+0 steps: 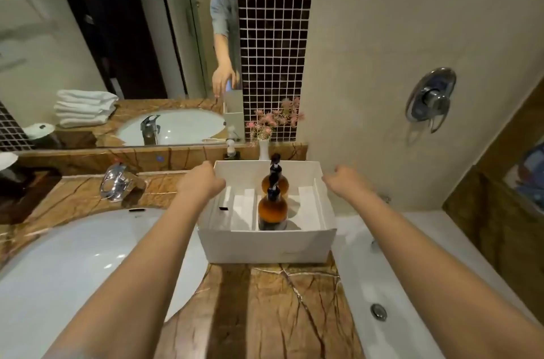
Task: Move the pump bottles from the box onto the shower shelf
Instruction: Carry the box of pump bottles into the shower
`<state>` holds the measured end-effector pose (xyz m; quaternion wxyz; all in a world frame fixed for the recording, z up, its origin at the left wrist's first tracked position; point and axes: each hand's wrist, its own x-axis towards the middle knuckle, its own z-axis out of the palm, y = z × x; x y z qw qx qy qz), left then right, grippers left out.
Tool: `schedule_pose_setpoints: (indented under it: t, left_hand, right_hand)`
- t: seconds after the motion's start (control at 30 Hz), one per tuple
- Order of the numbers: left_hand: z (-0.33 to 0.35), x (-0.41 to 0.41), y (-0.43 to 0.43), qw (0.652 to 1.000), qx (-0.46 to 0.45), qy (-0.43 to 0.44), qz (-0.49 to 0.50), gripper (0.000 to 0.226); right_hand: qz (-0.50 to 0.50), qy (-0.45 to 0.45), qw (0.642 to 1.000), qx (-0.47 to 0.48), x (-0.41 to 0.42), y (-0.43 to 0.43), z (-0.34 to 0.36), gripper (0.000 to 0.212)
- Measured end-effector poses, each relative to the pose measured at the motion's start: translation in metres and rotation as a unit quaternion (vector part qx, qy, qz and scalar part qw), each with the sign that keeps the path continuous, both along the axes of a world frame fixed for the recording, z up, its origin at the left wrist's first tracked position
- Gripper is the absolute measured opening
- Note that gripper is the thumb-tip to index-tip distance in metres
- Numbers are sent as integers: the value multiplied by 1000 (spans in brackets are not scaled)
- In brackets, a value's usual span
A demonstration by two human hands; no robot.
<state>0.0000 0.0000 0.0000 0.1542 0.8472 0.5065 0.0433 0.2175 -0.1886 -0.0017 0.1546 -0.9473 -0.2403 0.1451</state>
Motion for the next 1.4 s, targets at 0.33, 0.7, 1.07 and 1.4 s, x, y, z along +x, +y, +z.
schedule_pose_setpoints:
  t: [0.33, 0.7, 1.07, 1.4]
  left_hand:
    - [-75, 7, 24, 999, -15, -8, 37, 28]
    - [-71, 7, 33, 1000, 7, -24, -1, 9]
    - [19, 7, 28, 998, 39, -56, -13, 6]
    - [203, 2, 6, 996, 49, -68, -28, 17]
  right_hand:
    - [-28, 31, 999, 16, 3, 16, -71, 34]
    - [5, -37, 999, -15, 12, 21, -63, 28]
    - [14, -59, 998, 9, 22, 12, 35, 30]
    - [47, -69, 996, 28, 21, -14, 216, 33]
